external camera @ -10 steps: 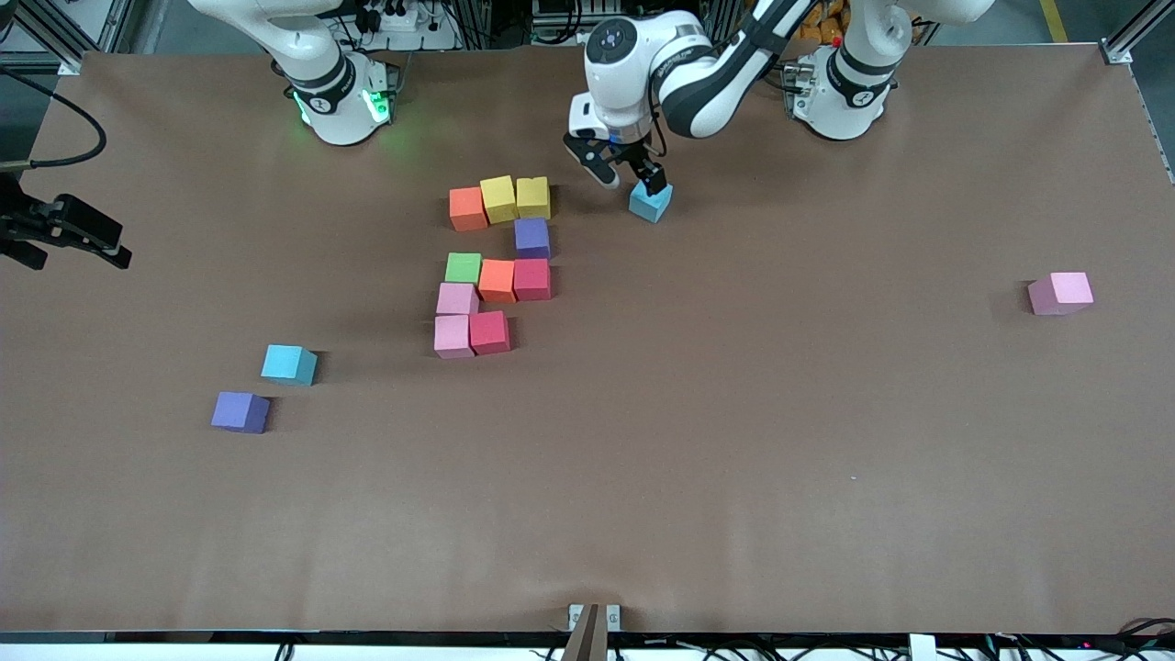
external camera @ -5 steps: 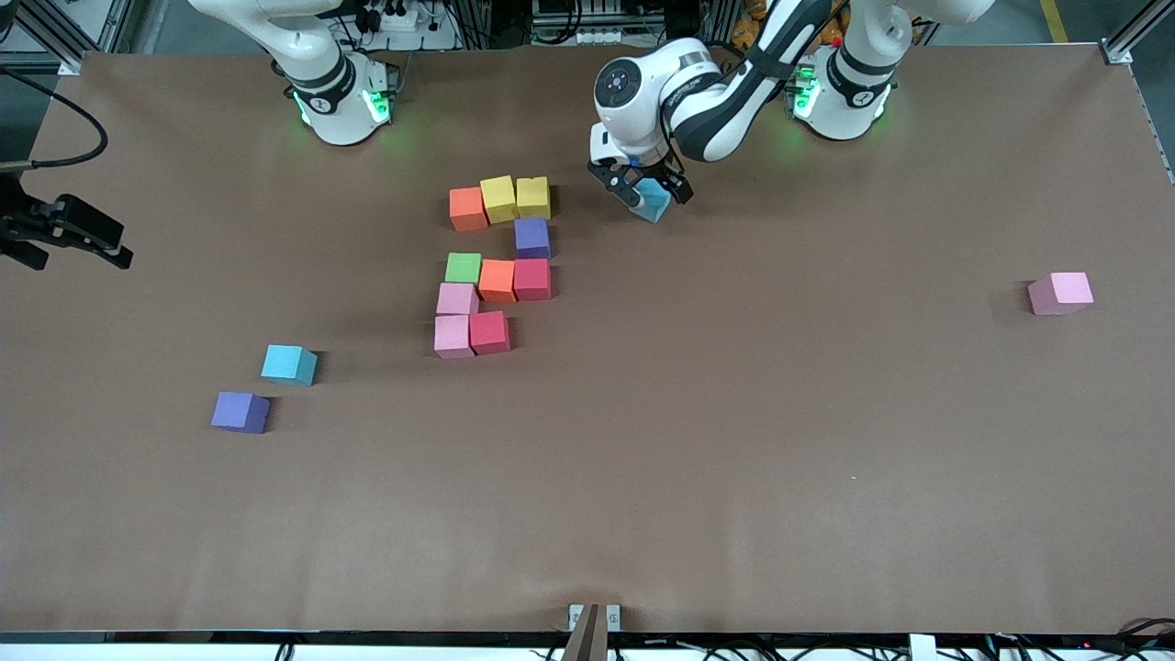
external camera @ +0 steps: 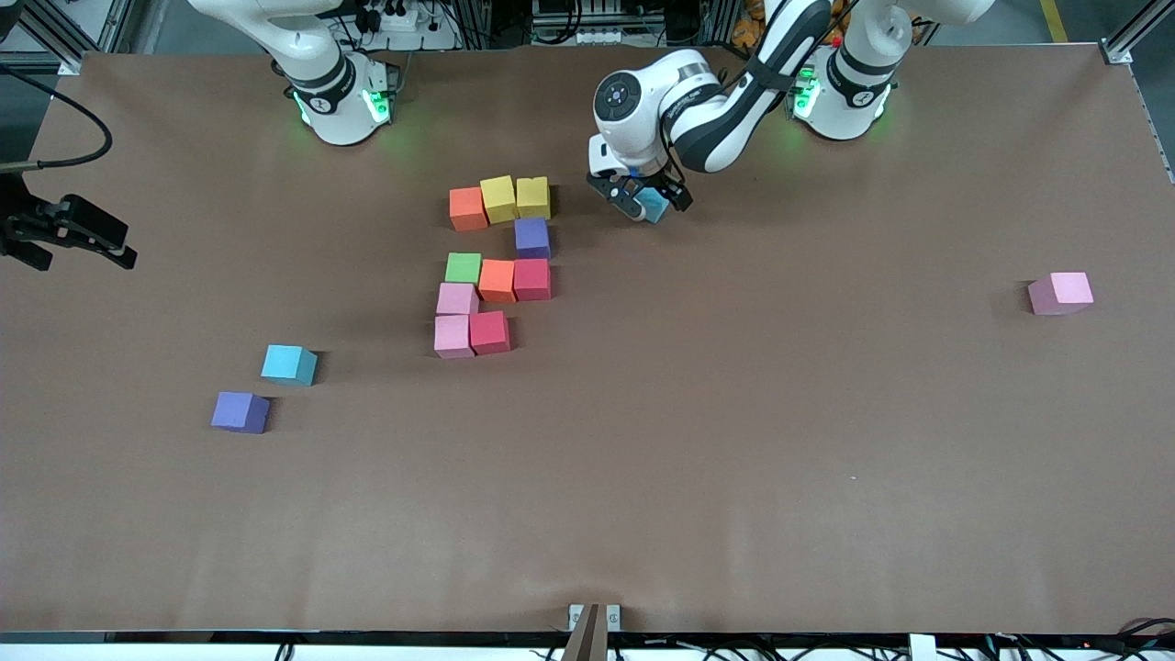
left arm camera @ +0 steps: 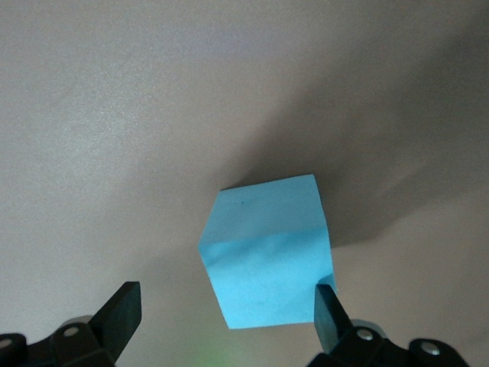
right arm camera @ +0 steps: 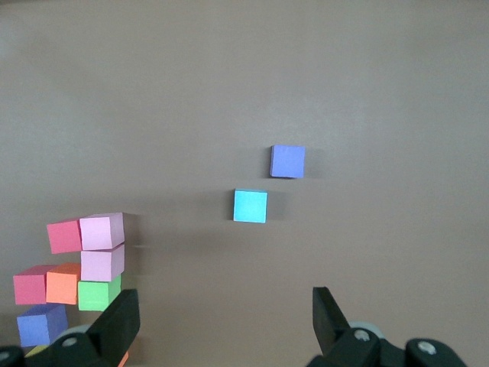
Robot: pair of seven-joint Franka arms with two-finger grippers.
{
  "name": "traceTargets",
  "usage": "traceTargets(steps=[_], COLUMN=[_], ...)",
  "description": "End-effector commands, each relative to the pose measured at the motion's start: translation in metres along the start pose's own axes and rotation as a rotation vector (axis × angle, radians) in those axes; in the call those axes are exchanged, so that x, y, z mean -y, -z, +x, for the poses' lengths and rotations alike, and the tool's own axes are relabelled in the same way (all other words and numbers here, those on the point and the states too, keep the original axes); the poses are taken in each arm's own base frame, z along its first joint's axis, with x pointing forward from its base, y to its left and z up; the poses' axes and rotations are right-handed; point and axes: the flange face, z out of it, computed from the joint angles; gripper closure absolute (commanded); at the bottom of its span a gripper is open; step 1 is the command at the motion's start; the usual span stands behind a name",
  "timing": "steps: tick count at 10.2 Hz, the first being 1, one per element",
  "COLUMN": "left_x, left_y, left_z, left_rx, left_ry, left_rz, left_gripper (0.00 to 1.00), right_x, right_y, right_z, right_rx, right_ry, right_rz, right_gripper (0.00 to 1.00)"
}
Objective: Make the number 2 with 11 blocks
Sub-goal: 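Close the left gripper on the cyan cube and lift it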
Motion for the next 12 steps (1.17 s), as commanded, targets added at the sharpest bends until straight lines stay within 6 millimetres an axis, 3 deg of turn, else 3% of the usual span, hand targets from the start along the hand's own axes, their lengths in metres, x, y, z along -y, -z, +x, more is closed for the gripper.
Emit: traceTargets(steps=[1, 5, 12], left_x=[-0.009, -0.009, -0.022], left_y=[0.004, 0.019, 0.011], left_z=[0.002, -0.004, -0.004], left_rx=[0.013, 0.011, 0.034], left_ry=[0.004, -0.006, -0.014], left_rz=[-0.011, 0.007, -0.020], left_gripper=[0.00, 0.00, 0.00], right_x=[0.002, 0.002, 0.001], right_y=[0.000, -0.001, -0.002], right_z=[0.000, 0.001, 0.002], right_rx=[0.007, 0.007, 0.005], right_ry=[0.008, 0.008, 0.006], right_rz=[-0.009, -0.009, -0.011], right_gripper=[0.00, 0.00, 0.00])
